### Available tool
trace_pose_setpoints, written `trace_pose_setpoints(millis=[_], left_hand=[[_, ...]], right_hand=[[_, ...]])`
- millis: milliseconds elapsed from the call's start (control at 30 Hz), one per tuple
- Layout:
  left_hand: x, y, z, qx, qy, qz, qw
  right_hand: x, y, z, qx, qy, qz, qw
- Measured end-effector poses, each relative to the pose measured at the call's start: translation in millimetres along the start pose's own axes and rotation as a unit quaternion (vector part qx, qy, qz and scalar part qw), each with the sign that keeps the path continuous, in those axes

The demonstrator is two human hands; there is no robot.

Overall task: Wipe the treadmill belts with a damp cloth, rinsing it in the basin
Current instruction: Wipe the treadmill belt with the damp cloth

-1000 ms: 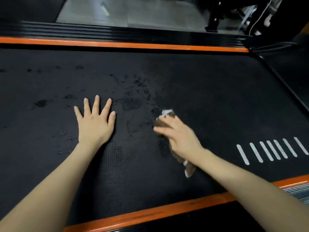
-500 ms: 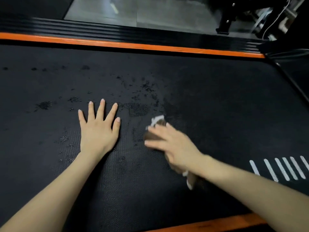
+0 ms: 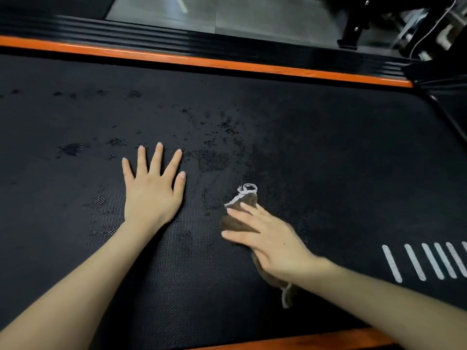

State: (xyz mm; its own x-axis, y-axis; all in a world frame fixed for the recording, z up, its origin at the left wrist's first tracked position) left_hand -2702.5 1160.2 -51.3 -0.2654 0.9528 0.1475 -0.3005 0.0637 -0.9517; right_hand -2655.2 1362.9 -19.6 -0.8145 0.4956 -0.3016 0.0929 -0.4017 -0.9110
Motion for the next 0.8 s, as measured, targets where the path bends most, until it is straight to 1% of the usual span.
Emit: trace_pose_setpoints(millis=[33, 67, 167, 233, 333, 400, 500, 567, 600, 667, 733, 800], left_hand=[[0.4, 0.2, 0.4, -0.002, 0.001, 0.001, 1.0], [0.2, 0.4, 0.8, -0.004, 0.001, 0.002, 1.0], [0.2, 1.7, 1.8, -0.021, -0.002, 0.0, 1.0], [-0.8, -0.6, 7.4, -0.021, 0.001, -0.004, 1.0], [-5.4, -4.4, 40.5, -0.001, 0.019, 0.008, 1.0], [-9.0, 2.6, 69.5, -0.005, 0.022, 0.019, 1.0], [-13.1, 20.8, 92.3, -0.027, 0.008, 0.026, 0.999], [-14.6, 25.0, 92.5, -0.019, 0.004, 0.014, 1.0], [-14.9, 23.9, 91.1, -0.011, 0.006, 0.01, 1.0], [-15.9, 21.9, 90.4, -0.003, 0.009, 0.007, 1.0], [-16.9, 21.7, 92.1, 0.001, 0.003, 0.009, 1.0], [-13.9, 23.5, 92.2, -0.001, 0.005, 0.012, 1.0]], right_hand=[[7.1, -3.2, 12.3, 0.004, -0.009, -0.009, 1.0], [19.5, -4.5, 30.2, 0.01, 0.002, -0.009, 1.0], [76.9, -10.6, 94.1, 0.067, 0.119, -0.006, 0.991], [101.8, -6.2, 120.7, 0.097, 0.163, 0.0, 0.982], [111.5, -2.1, 132.9, 0.123, 0.168, -0.01, 0.978], [110.3, -1.7, 131.8, 0.129, 0.158, -0.015, 0.979], [108.3, -2.3, 130.6, 0.12, 0.139, -0.01, 0.983], [116.7, -1.7, 139.4, 0.1, 0.123, -0.023, 0.987], [129.2, -2.4, 148.2, 0.097, 0.134, -0.04, 0.986], [167.4, -6.8, 172.2, 0.109, 0.198, -0.064, 0.972], [191.8, -11.0, 192.0, 0.143, 0.25, -0.079, 0.954], [183.6, -6.5, 193.1, 0.143, 0.253, -0.079, 0.954]])
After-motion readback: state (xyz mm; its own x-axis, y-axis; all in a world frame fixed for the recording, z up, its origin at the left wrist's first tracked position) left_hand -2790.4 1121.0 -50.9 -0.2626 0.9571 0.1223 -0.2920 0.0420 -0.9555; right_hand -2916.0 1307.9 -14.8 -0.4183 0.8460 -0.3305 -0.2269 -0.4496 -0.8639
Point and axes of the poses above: each hand's wrist, its own z-axis towards the middle knuckle, its own y-axis out of the palm, x = y × z, the point moved 10 cm from there along z, towards the middle knuckle, and after that the axes turned 12 degrees about x, right-handed, at the moved point
